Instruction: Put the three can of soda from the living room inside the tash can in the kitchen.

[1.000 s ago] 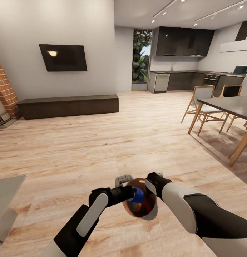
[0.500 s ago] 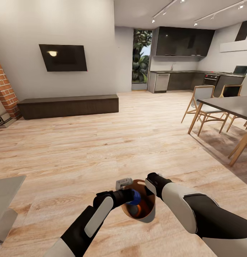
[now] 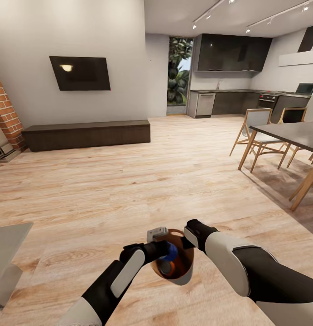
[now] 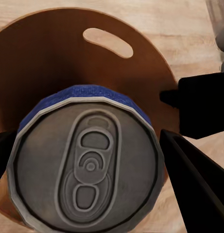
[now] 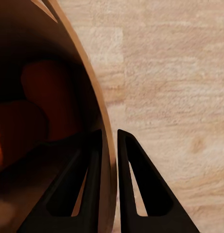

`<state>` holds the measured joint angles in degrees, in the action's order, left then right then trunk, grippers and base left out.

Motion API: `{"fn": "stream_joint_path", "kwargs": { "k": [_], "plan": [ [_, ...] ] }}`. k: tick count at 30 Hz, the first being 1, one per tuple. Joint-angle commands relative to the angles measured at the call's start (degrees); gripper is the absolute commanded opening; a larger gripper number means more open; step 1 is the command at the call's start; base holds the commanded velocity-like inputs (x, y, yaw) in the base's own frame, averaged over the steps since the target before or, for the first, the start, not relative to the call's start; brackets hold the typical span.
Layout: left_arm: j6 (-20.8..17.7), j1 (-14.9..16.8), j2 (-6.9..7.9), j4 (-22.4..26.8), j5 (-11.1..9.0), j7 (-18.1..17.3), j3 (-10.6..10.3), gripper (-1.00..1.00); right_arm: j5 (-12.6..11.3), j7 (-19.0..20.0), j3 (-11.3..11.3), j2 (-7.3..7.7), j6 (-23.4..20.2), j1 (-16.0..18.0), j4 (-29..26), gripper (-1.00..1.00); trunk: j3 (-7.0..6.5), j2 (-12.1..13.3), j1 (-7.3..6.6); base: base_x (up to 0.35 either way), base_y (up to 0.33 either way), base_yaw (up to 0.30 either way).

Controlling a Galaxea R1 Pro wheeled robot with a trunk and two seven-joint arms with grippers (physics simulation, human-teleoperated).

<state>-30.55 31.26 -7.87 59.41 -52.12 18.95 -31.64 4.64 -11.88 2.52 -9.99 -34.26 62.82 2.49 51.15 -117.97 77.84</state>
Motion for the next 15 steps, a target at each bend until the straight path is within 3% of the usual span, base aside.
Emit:
{"fn": "stream_joint_path", "kwargs": {
  "k": [1, 7, 15],
  "plan": [
    [0.09, 0.05, -0.07, -0.37, 0.0, -0.15, -0.04, -1.0, -0.42, 0.72, -0.59, -0.01, 0.05, 0.02, -0.03, -1.0, -0.01, 0.0, 0.0, 0.0, 0.0, 0.0],
    [2.09, 1.43, -0.59, -4.53, 0.01, -0.45, -1.38, -1.0, -0.41, 2.91, -0.54, -0.01, -2.61, 0.02, -0.04, -1.0, -0.01, 0.0, 0.0, 0.0, 0.0, 0.0],
    [5.68, 4.01, -0.8, -10.51, -0.01, -1.97, -2.96, -1.0, -0.41, 3.32, -0.53, -0.01, -3.06, 0.02, -0.03, -1.0, -0.01, 0.0, 0.0, 0.0, 0.0, 0.0]
  ]
}}
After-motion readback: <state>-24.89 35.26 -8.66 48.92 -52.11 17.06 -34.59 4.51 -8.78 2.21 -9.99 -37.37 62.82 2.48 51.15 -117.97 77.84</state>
